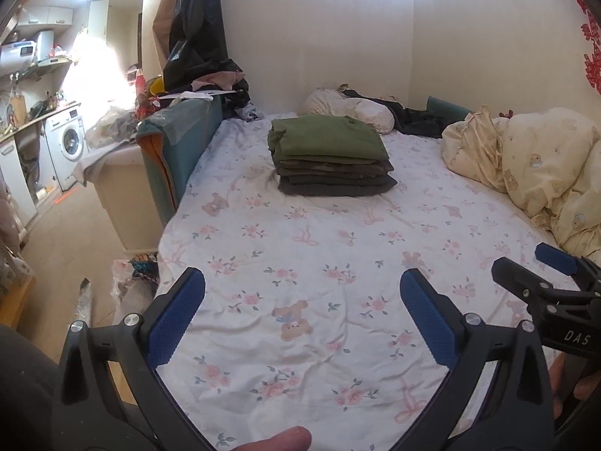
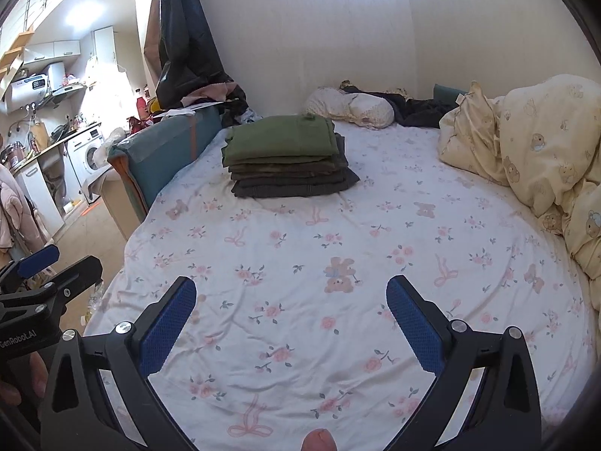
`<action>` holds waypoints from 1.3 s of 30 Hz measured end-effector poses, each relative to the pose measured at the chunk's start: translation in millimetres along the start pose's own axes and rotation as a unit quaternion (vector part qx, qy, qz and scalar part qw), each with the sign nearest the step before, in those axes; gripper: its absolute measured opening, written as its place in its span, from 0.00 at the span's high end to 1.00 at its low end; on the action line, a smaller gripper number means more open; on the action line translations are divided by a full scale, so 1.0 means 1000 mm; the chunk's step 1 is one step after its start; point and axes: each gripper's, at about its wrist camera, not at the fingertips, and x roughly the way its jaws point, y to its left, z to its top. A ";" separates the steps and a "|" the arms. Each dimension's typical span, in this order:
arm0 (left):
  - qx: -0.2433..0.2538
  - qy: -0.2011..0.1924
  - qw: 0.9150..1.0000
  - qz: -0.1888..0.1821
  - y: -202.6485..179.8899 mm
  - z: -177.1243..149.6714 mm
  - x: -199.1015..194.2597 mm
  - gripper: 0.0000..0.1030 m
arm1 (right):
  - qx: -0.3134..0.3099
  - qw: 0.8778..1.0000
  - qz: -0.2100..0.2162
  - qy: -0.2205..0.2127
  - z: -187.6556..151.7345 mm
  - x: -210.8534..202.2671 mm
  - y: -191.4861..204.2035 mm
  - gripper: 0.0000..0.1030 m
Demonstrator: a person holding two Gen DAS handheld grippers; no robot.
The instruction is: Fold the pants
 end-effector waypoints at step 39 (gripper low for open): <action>-0.013 0.012 1.000 -0.008 0.010 0.001 0.002 0.01 | 0.006 1.000 -0.002 0.012 -0.004 0.006 0.000 0.00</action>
